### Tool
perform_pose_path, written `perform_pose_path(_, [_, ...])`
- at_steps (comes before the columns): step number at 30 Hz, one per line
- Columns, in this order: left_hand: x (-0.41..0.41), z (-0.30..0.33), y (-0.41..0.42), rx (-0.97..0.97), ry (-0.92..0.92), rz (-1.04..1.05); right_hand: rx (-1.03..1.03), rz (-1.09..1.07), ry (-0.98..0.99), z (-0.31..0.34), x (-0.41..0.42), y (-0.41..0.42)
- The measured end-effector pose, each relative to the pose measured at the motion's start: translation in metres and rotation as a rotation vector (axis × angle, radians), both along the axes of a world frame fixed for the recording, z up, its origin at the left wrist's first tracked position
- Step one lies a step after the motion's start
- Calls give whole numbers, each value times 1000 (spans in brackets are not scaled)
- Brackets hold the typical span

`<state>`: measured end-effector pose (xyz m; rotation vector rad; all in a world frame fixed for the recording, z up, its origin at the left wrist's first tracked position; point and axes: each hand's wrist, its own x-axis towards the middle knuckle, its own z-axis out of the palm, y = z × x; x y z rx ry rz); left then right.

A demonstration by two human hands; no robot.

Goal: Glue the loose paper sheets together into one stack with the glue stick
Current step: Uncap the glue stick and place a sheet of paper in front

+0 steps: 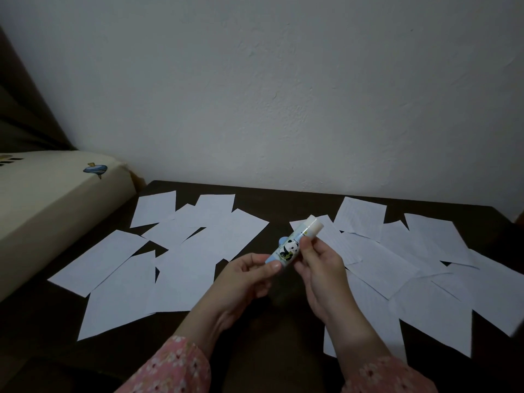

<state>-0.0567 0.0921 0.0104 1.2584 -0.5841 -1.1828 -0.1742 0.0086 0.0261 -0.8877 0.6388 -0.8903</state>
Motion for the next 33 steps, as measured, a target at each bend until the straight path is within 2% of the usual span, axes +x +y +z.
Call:
perform_pose_path(4, [-1,11,3,55,60,-89,35,45,-43,1,-3,-3])
perform_pose_path(8, [3,12,5,60,25,-118,70,77,-87,1,-5,-4])
perform_pose_path(14, [3,9,5,-11,-122,-27,25,41,-44,-2,1,-3])
perform_pose_path(18, [3,9,4,11,-150,60,42,-2,-46,-5,3,-1])
perform_pose_path(22, [5,12,6,77,-60,-88,47,18,-60,-4,3,0])
perform_pose_path(25, [8,11,6,79,-12,-118,32,35,-58,-3,3,0])
perform_pose_path(28, [8,9,5,40,16,-92,17,25,-53,-3,3,1])
perform_pose_path(33, [1,6,2,-66,-72,45,-13,-32,-52,-4,5,1])
